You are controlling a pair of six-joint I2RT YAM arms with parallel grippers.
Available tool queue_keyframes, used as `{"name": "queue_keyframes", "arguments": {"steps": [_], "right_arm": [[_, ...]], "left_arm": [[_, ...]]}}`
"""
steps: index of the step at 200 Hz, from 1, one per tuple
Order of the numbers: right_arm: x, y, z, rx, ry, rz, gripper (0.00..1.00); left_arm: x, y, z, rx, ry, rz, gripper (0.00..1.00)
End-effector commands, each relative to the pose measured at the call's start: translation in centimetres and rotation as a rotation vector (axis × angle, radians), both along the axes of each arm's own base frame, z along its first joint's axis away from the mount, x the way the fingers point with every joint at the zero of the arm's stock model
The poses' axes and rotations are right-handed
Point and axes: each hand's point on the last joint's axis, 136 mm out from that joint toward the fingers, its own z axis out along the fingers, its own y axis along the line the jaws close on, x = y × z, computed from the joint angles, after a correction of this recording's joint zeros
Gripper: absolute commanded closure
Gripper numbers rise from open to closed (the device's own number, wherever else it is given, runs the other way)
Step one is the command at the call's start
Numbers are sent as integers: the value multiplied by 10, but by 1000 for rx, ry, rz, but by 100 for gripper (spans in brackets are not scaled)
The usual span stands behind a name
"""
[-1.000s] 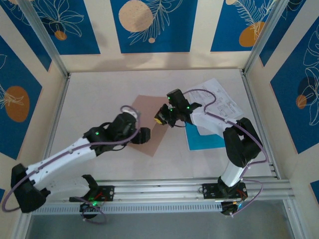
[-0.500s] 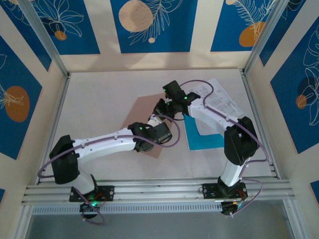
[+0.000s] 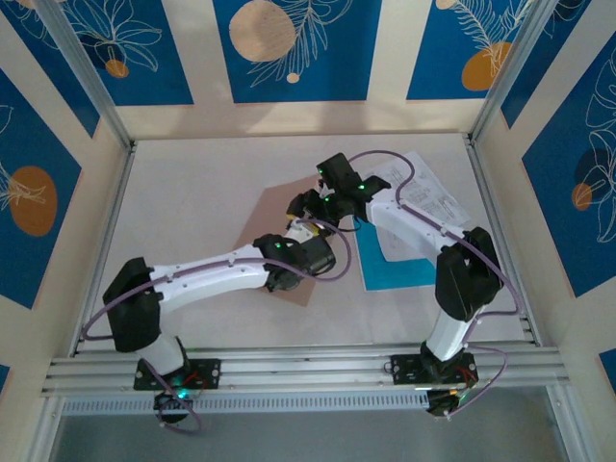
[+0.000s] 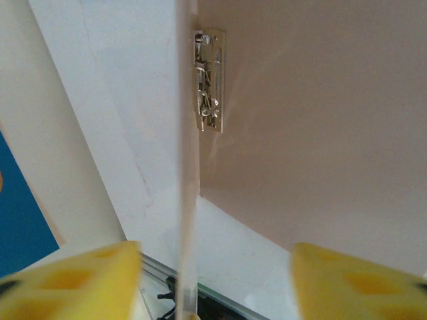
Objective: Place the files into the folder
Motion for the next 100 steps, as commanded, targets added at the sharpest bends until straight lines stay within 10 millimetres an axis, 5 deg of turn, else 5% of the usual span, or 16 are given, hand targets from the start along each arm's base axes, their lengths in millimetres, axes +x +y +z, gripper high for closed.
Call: {"name": "queue_keyframes", "arguments": {"steps": [1,18,39,76,100], "right_arm": [[-7,-22,54,43,-172,-22,19],[-15,-46,60,43,-226,-105,16],[-29,-63,35,46,-204,-182,24],[-47,-27,-34,-10,-61,-104,60],[-50,8,-71,-74,32,-19,70]], "left_arm": [[-3,14,13,-119,10,56,100],[-4,18,17,-208,29,68,100],[-6,25,24,-336,56,81,100],[-9,47,32,-588,112,146,100],[-12,66,35,-706,123,199,100]]}}
